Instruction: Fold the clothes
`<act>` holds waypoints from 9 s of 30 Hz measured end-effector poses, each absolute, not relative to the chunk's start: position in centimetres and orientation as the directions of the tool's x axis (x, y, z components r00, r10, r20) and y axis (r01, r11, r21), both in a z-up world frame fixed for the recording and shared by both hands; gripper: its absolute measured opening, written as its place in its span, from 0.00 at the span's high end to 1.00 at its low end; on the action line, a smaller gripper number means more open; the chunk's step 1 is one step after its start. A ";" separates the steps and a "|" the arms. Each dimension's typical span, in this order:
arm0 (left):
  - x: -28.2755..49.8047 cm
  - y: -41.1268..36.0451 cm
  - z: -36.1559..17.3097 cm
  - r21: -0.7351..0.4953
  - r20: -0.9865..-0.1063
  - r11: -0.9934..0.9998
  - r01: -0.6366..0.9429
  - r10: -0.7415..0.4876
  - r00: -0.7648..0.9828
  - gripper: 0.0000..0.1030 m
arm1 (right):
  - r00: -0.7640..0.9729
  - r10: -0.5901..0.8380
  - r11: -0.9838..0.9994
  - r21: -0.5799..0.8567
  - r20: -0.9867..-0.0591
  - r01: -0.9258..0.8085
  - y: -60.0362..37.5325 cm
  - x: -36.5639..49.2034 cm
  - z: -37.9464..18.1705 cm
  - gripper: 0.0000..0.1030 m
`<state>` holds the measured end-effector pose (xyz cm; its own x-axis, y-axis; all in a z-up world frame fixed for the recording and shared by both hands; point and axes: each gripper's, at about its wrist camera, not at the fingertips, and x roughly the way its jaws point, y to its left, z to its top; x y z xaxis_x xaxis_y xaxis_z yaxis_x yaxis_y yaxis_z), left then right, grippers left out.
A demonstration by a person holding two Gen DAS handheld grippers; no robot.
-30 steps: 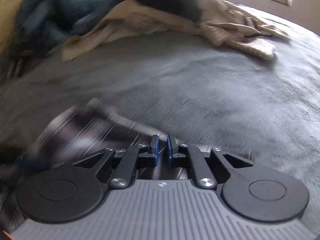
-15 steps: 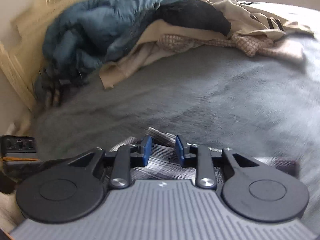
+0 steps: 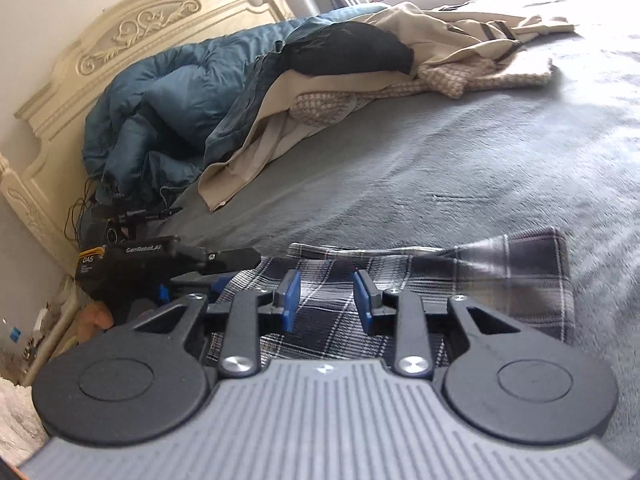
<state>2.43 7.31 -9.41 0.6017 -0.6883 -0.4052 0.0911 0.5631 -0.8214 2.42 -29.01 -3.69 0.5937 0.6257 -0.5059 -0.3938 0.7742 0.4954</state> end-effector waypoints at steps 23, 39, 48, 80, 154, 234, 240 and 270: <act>-3.2 4.7 -6.5 -0.510 -0.241 0.722 0.467 -0.641 0.728 0.94 | 0.546 0.479 0.876 0.329 -0.688 -0.354 -28.4 5.6 -3.7 0.70; 0.4 6.7 -9.6 -0.645 -0.407 0.728 0.234 -0.586 0.700 0.91 | 0.503 0.441 0.883 0.257 -0.743 -0.394 -23.9 8.8 -5.6 0.70; 0.6 11.8 -10.9 -0.831 -0.359 0.544 0.115 -0.683 0.636 0.68 | 0.650 0.396 0.917 0.247 -0.649 -0.312 -25.9 4.1 -2.4 0.67; 5.9 5.4 -8.2 -0.729 -0.445 0.651 0.214 -0.687 0.574 0.92 | 0.808 0.340 0.838 0.546 -0.482 -0.026 -35.3 -13.9 -4.1 0.61; -11.7 -1.4 -2.9 -0.275 -0.469 0.785 0.555 -0.613 0.636 0.79 | 0.837 0.304 0.938 -0.012 -0.454 -0.347 -25.2 -19.2 -3.8 0.78; -16.9 -2.9 -8.0 -0.110 -0.420 0.752 0.650 -0.628 0.655 0.77 | 0.699 0.293 0.943 0.078 -0.653 -0.322 -26.8 6.7 -1.2 0.90; -16.7 -2.9 -7.9 -0.116 -0.426 0.753 0.647 -0.626 0.653 0.76 | 0.665 0.283 0.948 0.095 -0.691 -0.305 -33.5 0.7 1.6 0.88; -18.0 -5.4 -5.6 0.013 -0.537 0.806 0.592 -0.494 0.684 0.71 | 0.679 0.284 0.943 0.068 -0.676 -0.327 -32.0 -16.0 -6.3 0.85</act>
